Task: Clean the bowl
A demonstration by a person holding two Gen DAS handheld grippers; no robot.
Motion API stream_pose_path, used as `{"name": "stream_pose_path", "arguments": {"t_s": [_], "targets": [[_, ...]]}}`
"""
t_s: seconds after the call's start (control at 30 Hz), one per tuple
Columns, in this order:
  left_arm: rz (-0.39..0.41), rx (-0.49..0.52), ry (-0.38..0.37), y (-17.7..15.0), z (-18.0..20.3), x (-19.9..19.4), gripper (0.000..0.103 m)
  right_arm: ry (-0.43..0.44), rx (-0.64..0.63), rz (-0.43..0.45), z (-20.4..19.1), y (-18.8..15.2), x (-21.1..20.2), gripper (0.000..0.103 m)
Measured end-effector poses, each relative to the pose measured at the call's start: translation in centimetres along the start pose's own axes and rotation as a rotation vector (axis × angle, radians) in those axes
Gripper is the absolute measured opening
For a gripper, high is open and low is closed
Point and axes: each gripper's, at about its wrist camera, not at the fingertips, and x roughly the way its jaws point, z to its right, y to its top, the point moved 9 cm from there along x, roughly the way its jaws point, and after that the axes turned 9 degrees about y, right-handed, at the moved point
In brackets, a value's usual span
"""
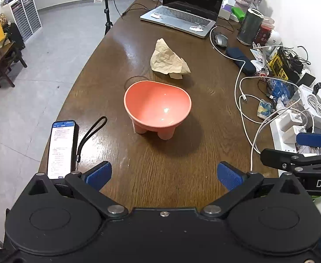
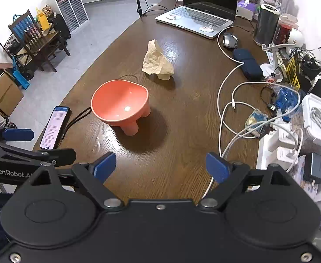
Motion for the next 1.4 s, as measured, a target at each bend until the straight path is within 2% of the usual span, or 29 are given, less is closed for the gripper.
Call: {"name": "stream_pose_path", "arguments": {"t_s": [0.47,1.4], "targets": [[0.009,0.014,0.013,-0.7,0.7,-0.3,0.103,-0.020,0.008,0.007,-0.4,-2.4,-0.4,0.091],[-0.017,0.017,0.000,0.6,-0.5,1.5,0.103,-0.034,-0.019,-0.002,-0.6,-0.7,0.6,0.092]]}}
